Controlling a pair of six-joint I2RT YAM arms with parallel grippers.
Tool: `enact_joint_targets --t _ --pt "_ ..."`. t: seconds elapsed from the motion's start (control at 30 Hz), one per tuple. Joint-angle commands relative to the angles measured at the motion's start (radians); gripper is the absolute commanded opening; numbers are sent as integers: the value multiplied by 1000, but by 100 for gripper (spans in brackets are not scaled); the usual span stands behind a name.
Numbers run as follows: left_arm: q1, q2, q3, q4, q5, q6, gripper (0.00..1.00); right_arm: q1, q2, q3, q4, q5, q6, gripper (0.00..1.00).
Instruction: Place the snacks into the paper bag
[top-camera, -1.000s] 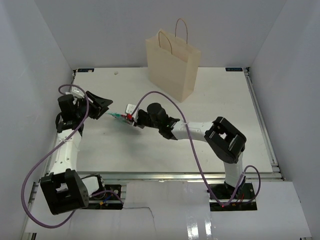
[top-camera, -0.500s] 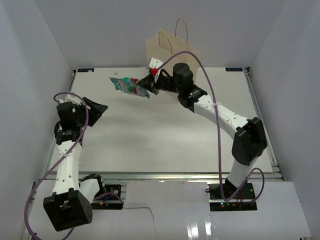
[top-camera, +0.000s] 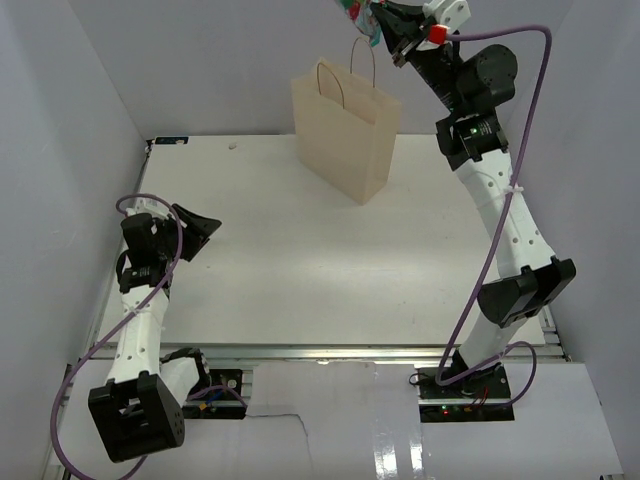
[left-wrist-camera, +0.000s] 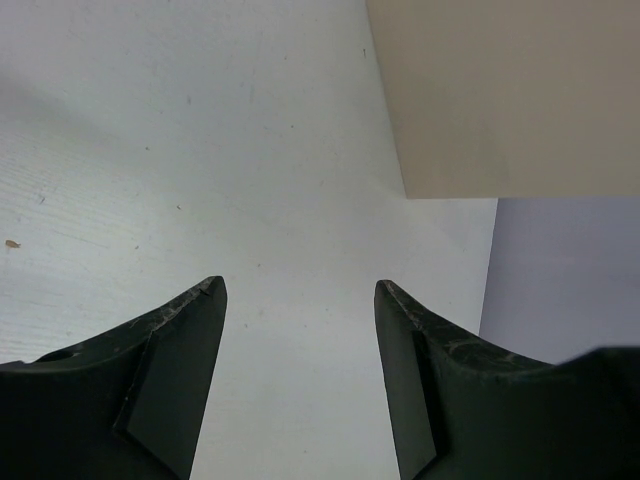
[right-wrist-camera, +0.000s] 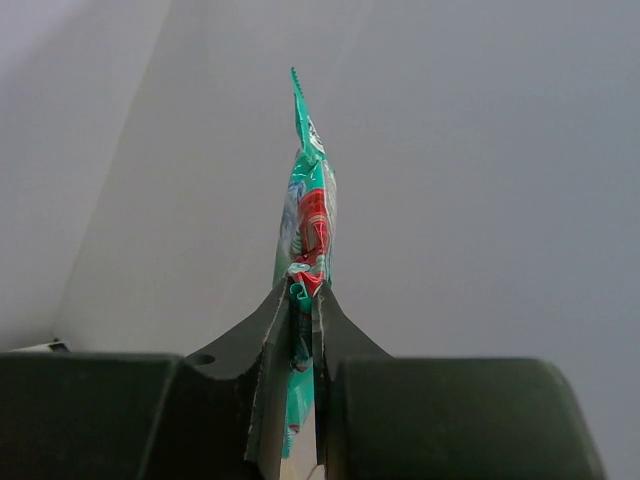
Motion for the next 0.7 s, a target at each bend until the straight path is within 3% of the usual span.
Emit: enact_joint_targets --t 0.0,0.67 --pt "-4 -7 4 41 20 0 71 -38 30 34 95 74 -43 8" --pt "-4 -5 -2 52 47 -22 71 -101 116 -206 99 47 30 8"
